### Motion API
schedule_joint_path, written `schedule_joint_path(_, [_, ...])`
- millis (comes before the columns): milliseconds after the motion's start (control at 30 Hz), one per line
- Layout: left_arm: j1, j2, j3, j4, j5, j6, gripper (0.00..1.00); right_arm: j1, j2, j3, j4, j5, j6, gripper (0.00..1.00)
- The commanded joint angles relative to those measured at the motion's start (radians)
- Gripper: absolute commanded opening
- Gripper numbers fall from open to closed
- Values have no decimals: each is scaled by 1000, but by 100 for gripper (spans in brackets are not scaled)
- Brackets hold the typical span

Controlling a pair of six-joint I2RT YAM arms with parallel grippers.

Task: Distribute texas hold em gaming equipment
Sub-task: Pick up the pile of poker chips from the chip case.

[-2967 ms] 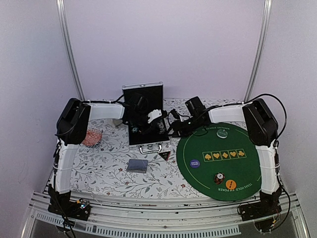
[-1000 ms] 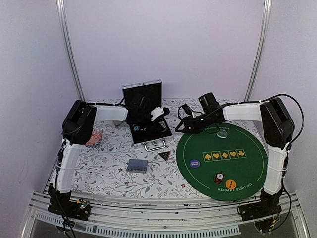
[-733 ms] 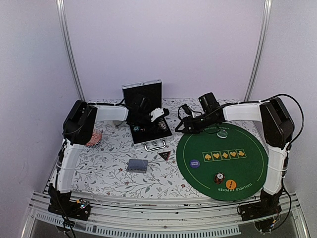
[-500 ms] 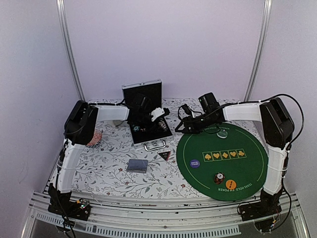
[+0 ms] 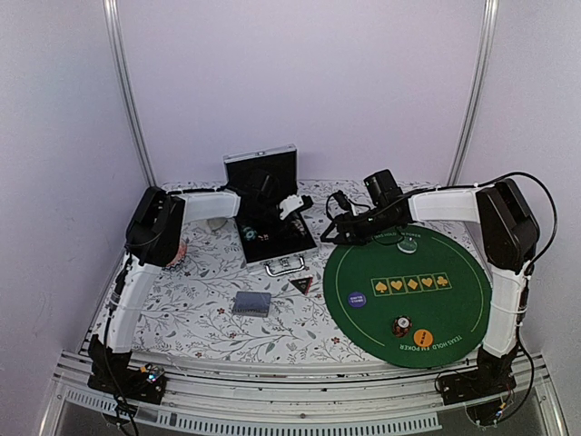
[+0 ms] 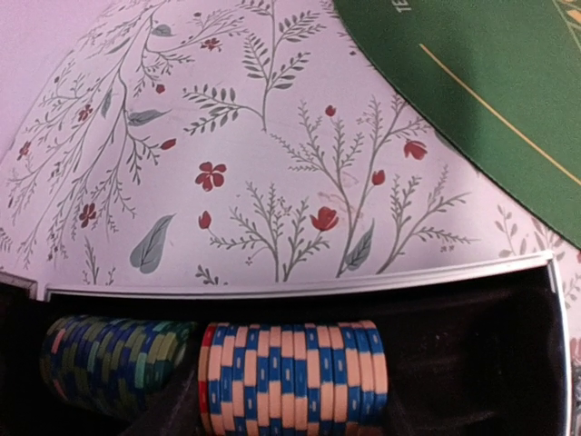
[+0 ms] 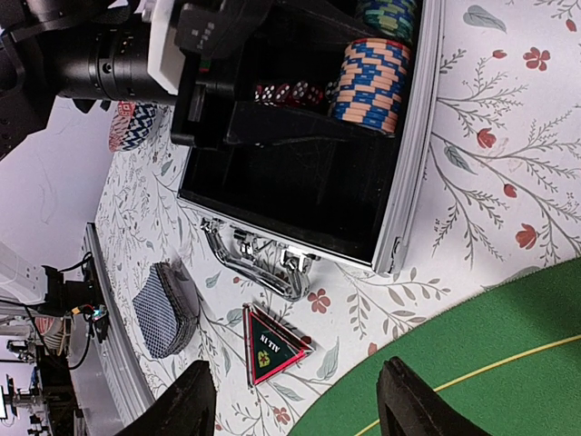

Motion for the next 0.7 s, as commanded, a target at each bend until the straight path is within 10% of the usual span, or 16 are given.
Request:
schedule_joint_path(0, [10, 26, -3, -68, 34, -7, 31, -3, -31, -8, 1, -8, -13, 63])
schedule_joint_path(133, [14, -38, -52, -36, 70, -28, 0, -4, -35, -5, -1, -6, -15, 63])
schedule_joint_path(667, [46, -380, -314, 217, 215, -386, 0, -23, -161, -7, -49, 53, -41, 63])
